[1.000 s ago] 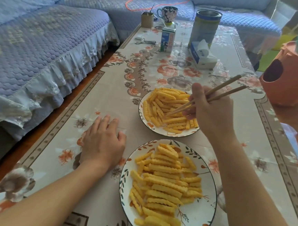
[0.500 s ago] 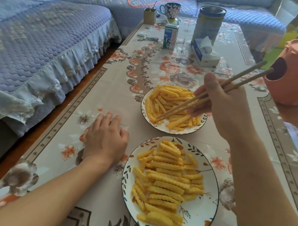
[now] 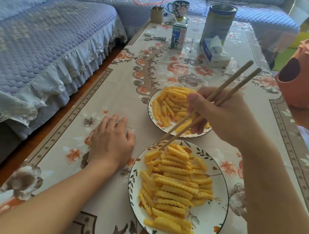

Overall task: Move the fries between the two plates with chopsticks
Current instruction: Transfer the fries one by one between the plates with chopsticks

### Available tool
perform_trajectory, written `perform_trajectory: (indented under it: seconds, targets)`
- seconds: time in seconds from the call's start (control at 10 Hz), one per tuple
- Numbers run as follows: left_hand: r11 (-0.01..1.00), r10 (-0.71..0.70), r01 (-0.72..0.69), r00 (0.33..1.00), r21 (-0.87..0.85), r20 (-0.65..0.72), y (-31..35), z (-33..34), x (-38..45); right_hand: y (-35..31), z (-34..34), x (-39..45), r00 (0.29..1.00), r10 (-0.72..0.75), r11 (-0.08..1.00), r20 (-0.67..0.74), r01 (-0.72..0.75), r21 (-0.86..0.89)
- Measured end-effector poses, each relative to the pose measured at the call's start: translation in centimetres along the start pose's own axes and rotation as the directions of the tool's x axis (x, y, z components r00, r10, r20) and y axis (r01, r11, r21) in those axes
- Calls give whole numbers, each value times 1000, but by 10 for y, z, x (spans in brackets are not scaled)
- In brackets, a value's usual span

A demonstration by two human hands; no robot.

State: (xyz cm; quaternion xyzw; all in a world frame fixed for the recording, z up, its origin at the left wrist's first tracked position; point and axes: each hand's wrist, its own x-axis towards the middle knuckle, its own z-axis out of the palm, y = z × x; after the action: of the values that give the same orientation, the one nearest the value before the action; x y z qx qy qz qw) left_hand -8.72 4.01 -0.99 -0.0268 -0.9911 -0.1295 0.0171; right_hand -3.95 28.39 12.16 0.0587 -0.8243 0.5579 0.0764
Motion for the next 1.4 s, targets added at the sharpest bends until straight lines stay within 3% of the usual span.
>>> perform_trajectory:
  seconds: [0.2, 0.5, 1.0, 1.1, 1.2, 1.3, 1.4]
  targets:
    - [1000, 6, -6, 1000, 6, -1, 0, 0, 0, 15, -6, 9, 926, -28, 999, -377, 43, 31]
    - [1000, 3, -4, 1000, 6, 3, 0, -1, 0, 43, 19, 17, 892, 79, 991, -445, -23, 129]
    - [1000, 2, -2, 1000, 7, 7, 0, -1, 0, 39, 20, 14, 948, 30, 1000, -316, -31, 0]
    - [1000, 4, -4, 1000, 4, 2, 0, -1, 0, 37, 22, 14, 945, 45, 999, -324, -46, 6]
    - [1000, 5, -5, 1000, 6, 6, 0, -1, 0, 25, 12, 13, 947, 60, 991, -315, -19, 131]
    - [1000, 6, -6, 1000, 4, 0, -1, 0, 1, 9, 0, 6, 987, 58, 959, -147, -14, 283]
    - [1000, 11, -11, 1000, 11, -2, -1, 0, 0, 4, 0, 1, 998, 42, 974, 44, -51, 221]
